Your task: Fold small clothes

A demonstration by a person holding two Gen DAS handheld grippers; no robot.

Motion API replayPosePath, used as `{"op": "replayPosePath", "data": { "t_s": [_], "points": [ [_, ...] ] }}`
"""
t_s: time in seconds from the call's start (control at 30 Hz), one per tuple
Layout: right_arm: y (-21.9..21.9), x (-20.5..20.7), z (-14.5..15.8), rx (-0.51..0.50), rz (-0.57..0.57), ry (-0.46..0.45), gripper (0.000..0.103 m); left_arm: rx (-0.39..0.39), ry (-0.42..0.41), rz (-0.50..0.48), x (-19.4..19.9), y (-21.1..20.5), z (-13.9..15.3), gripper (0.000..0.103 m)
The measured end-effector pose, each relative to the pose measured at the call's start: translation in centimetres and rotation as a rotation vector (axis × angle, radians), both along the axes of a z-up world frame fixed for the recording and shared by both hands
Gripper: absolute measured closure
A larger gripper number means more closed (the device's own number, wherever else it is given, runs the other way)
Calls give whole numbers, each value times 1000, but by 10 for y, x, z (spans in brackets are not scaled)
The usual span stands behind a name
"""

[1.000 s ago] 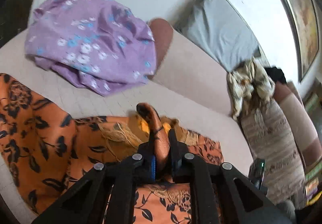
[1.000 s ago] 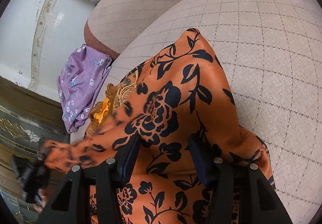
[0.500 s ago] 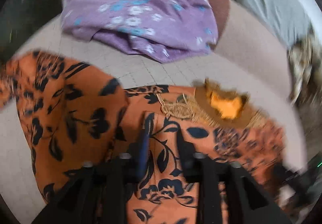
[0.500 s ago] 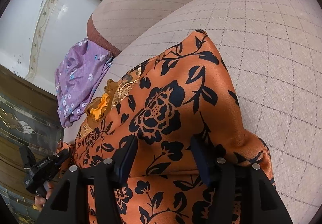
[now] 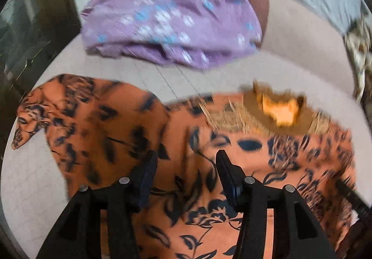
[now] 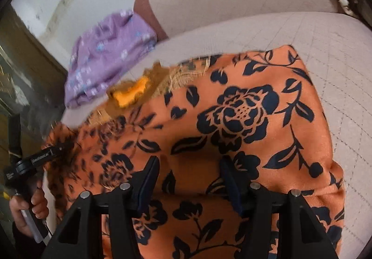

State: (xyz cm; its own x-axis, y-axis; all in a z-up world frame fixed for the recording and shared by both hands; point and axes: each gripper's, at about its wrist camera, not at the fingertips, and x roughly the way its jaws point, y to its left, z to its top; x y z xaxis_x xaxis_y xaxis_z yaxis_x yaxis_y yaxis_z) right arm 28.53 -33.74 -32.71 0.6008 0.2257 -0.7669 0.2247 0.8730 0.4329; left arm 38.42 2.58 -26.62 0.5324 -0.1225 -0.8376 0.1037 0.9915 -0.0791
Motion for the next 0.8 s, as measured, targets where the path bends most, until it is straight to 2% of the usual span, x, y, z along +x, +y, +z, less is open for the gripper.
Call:
{"op": "replayPosePath", "data": {
  "t_s": [0.07, 0.13, 0.23, 0.27, 0.33, 0.37, 0.47, 0.6, 0.7, 0.8],
  "points": [
    [-4, -3, 6, 37, -7, -23, 44, -50, -53, 60, -2, 28, 20, 42],
    [-8, -8, 10, 36, -22, -45, 44, -71, -98, 136, -2, 61, 31, 24],
    [-9, -6, -4, 43, -23, 37, 43, -87, -137, 327, 1, 127, 33, 21],
    [-10, -7, -7, 52, -27, 33, 43, -102, -128, 385, 3, 148, 28, 21],
    [-6, -6, -4, 39, -24, 25, 42, -162, -57, 525, 10, 199, 11, 21],
    [-5, -5, -3, 28, -14, 28, 39, -237, -17, 595, 12, 226, 0, 21],
    [1, -5, -4, -8, 10, 20, 35, -400, 13, 721, 12, 274, -20, 21],
    [9, -2, -5, -45, 28, 13, 29, -507, 21, 750, 22, 297, -31, 21],
    [10, -3, -5, -60, 30, 6, 28, -589, 61, 746, 41, 302, -47, 21],
    [12, -3, -6, -69, 34, 4, 28, -630, 41, 735, 51, 299, -44, 21]
  ]
}}
